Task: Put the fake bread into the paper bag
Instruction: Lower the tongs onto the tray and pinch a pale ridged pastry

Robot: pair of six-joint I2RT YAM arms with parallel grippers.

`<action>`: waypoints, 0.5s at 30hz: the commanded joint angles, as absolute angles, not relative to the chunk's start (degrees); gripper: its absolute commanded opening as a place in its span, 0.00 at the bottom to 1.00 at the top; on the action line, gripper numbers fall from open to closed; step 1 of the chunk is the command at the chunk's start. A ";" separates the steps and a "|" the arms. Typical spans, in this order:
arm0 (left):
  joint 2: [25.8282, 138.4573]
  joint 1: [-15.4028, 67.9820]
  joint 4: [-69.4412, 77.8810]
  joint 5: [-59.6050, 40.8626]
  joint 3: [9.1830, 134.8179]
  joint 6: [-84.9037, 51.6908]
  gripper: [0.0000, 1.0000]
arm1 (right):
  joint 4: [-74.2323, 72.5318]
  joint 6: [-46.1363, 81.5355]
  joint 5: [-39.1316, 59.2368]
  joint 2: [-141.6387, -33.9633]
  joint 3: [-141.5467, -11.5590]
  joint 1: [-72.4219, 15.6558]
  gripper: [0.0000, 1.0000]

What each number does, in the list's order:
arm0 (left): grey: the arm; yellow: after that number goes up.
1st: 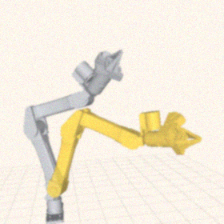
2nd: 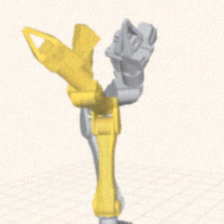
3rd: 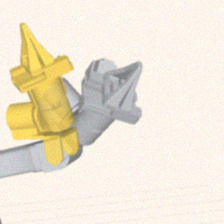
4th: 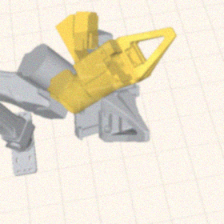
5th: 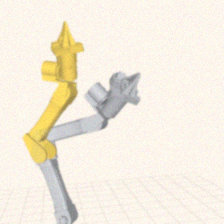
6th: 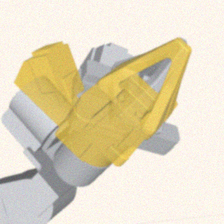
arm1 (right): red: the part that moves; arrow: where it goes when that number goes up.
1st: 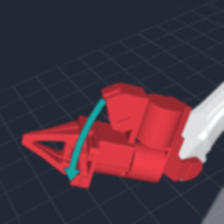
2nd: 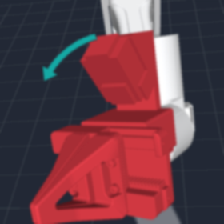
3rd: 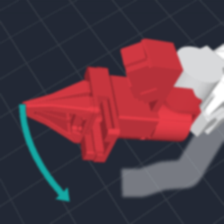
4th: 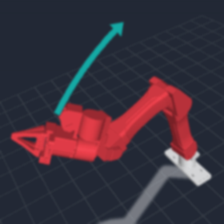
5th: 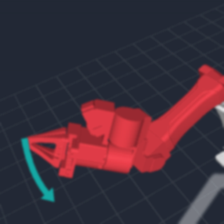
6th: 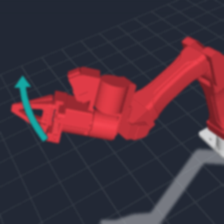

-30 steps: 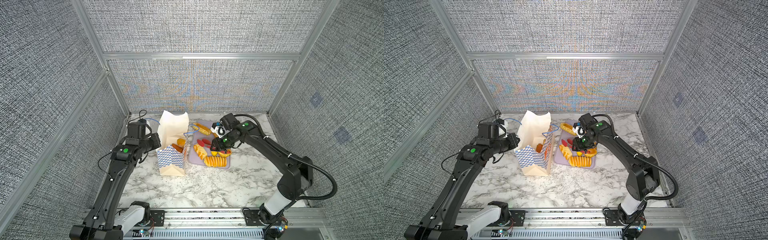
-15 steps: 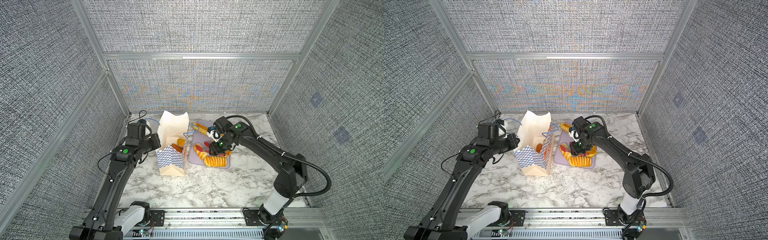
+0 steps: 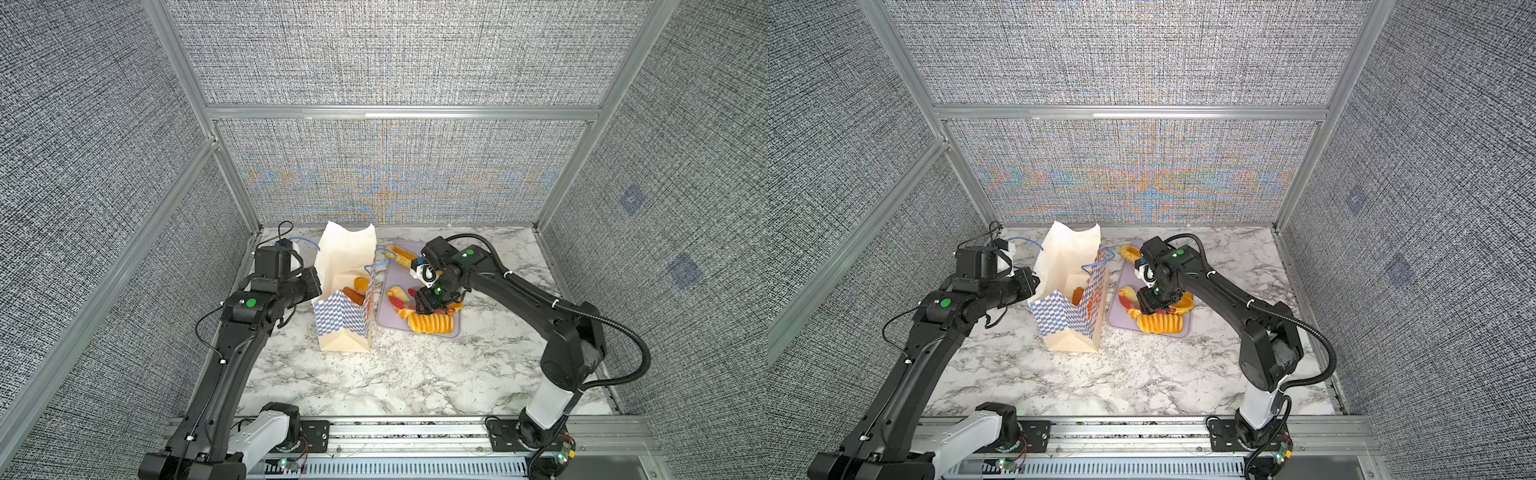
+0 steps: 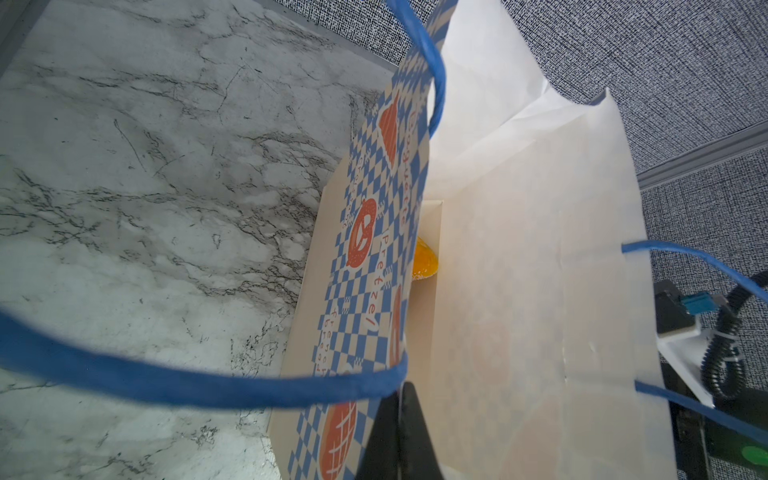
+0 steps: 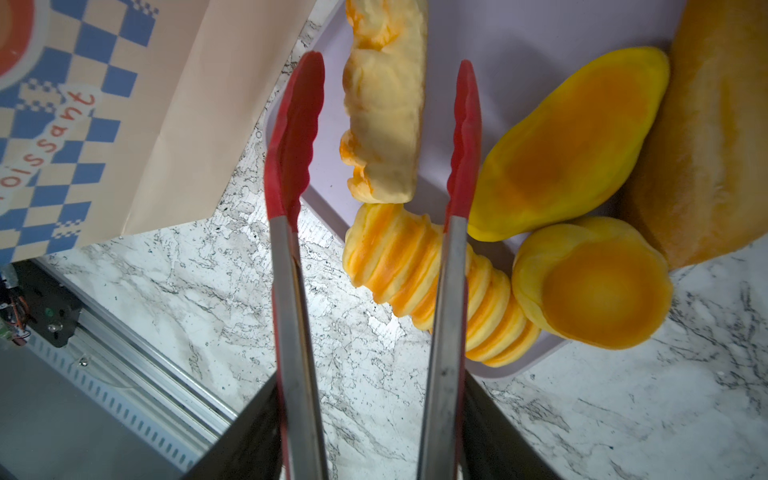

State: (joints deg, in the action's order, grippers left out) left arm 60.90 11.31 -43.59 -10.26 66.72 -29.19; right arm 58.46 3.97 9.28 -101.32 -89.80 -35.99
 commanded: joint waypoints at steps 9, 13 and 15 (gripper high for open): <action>60.73 11.29 -43.15 -10.25 66.36 -29.35 0.00 | 58.63 3.43 8.35 -102.92 -89.99 -36.21 0.60; 60.73 11.27 -42.98 -10.35 66.18 -29.38 0.00 | 58.63 3.43 8.22 -103.33 -90.09 -36.21 0.58; 60.68 11.25 -42.99 -10.28 66.18 -29.35 0.00 | 58.67 3.43 8.18 -103.31 -90.14 -36.22 0.56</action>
State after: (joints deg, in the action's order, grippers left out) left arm 60.86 11.31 -43.40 -10.26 66.28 -29.19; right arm 58.43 3.92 8.43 -103.33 -89.80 -36.14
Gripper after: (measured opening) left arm 0.048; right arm 0.561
